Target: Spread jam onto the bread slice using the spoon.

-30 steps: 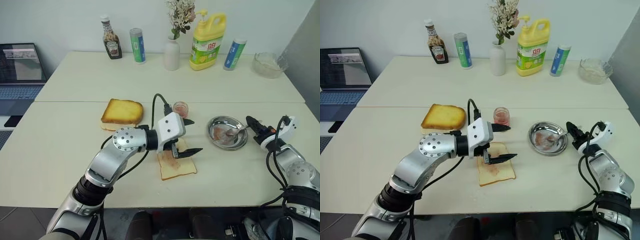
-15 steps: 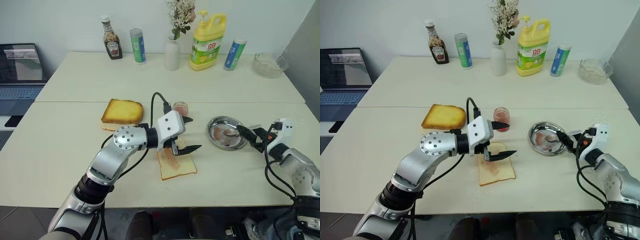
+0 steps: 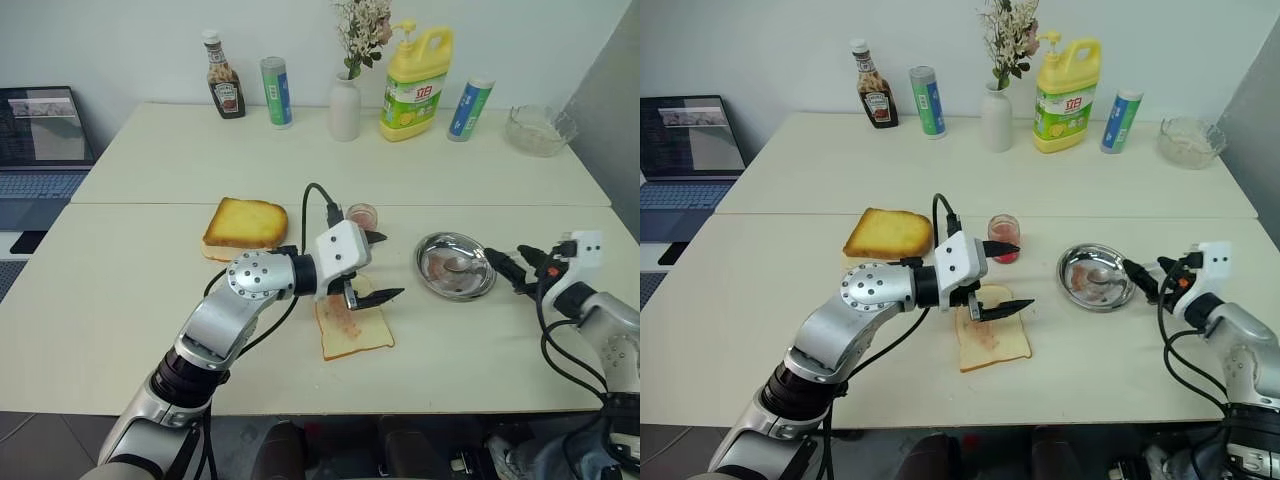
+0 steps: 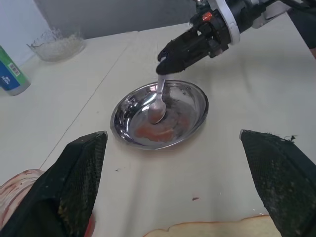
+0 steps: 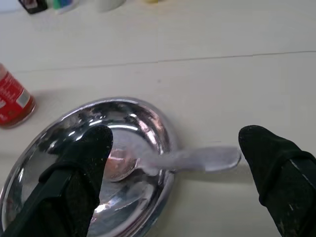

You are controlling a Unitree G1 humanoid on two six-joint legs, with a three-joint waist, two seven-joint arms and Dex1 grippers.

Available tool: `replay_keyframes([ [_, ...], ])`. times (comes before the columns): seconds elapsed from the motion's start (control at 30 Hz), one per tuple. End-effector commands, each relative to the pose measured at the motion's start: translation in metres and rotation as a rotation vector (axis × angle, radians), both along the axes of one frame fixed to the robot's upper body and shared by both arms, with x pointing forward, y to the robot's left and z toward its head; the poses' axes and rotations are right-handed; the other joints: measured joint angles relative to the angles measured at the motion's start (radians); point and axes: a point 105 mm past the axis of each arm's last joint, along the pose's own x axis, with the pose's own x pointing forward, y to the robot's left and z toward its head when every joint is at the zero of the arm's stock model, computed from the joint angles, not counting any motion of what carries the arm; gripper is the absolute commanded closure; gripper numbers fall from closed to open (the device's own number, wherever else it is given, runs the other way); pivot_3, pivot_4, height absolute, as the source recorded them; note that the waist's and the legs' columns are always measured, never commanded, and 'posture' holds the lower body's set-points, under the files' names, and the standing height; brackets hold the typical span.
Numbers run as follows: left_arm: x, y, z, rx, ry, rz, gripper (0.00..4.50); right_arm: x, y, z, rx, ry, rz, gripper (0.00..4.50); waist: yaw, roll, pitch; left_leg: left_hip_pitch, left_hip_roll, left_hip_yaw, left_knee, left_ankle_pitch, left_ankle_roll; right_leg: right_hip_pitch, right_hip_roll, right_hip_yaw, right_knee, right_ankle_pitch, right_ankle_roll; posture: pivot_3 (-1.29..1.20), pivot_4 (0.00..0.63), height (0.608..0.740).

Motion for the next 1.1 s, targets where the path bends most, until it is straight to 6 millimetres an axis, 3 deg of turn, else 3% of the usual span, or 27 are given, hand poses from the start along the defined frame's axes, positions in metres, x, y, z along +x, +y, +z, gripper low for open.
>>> replay_keyframes([
  [0.03,0.003,0.007,0.008,-0.017,-0.044,0.026,0.00,-0.001,-0.006,0.023,0.092,-0.077,-0.035,0.06,-0.001,0.000,0.000,0.000,0.000,0.000,0.000,0.000,0.000,0.000,0.000,0.000,0.000,0.000,0.000,0.00,0.150,0.740],
  [0.13,0.004,0.013,0.009,-0.018,-0.041,0.042,0.00,-0.003,-0.008,0.031,0.071,-0.106,-0.044,0.06,-0.001,0.000,0.000,0.000,0.000,0.000,0.000,0.000,0.000,0.000,0.000,0.000,0.000,0.000,0.000,0.00,0.150,0.740],
  [0.23,0.007,0.031,0.013,-0.014,-0.038,0.094,0.00,-0.010,0.000,0.045,-0.030,-0.160,-0.003,0.06,-0.001,0.000,0.000,0.000,0.000,0.000,0.000,0.000,0.000,0.000,0.000,0.000,0.000,0.000,0.000,0.00,0.150,0.740],
  [0.47,0.015,0.105,0.014,0.117,-0.012,0.322,0.00,-0.043,0.035,0.077,-0.229,-0.252,0.210,0.06,-0.002,0.000,0.000,0.000,0.001,0.000,0.000,0.000,0.000,0.000,0.000,0.000,0.000,0.000,0.000,0.00,0.150,0.740],
  [0.53,0.010,0.120,0.010,0.158,-0.002,0.348,0.00,-0.051,0.042,0.078,-0.271,-0.249,0.266,0.06,-0.001,0.000,0.000,0.000,0.001,0.000,-0.001,0.000,0.000,0.000,0.000,0.000,-0.001,0.000,0.000,0.00,0.150,0.740],
  [0.63,-0.010,0.156,-0.015,0.324,0.045,0.355,0.00,-0.068,0.052,0.059,-0.452,-0.169,0.405,0.06,-0.002,0.000,0.000,0.000,0.001,0.000,-0.001,0.000,0.000,0.000,0.000,0.000,-0.001,0.000,0.000,0.00,0.150,0.740],
  [0.73,-0.027,0.177,-0.029,0.393,0.111,0.336,0.00,-0.088,0.055,0.042,-0.549,-0.078,0.553,0.06,0.000,0.000,0.000,0.001,0.001,0.001,-0.001,0.000,0.000,0.000,-0.001,-0.001,-0.001,0.000,0.000,0.00,0.150,0.740],
  [0.9,-0.040,0.189,-0.032,0.380,0.167,0.326,0.00,-0.099,0.056,0.045,-0.544,-0.040,0.653,0.06,0.003,-0.001,0.001,0.002,0.000,0.001,0.000,0.000,0.000,0.002,-0.002,-0.001,-0.001,-0.002,0.003,0.00,0.150,0.740],
  [1.1,-0.042,0.184,-0.029,0.297,0.188,0.325,0.00,-0.097,0.062,0.045,-0.553,-0.057,0.704,0.06,0.001,-0.001,0.001,0.011,0.001,0.002,0.000,0.000,0.000,0.011,-0.001,0.000,-0.002,-0.003,0.003,0.00,0.150,0.740],
])
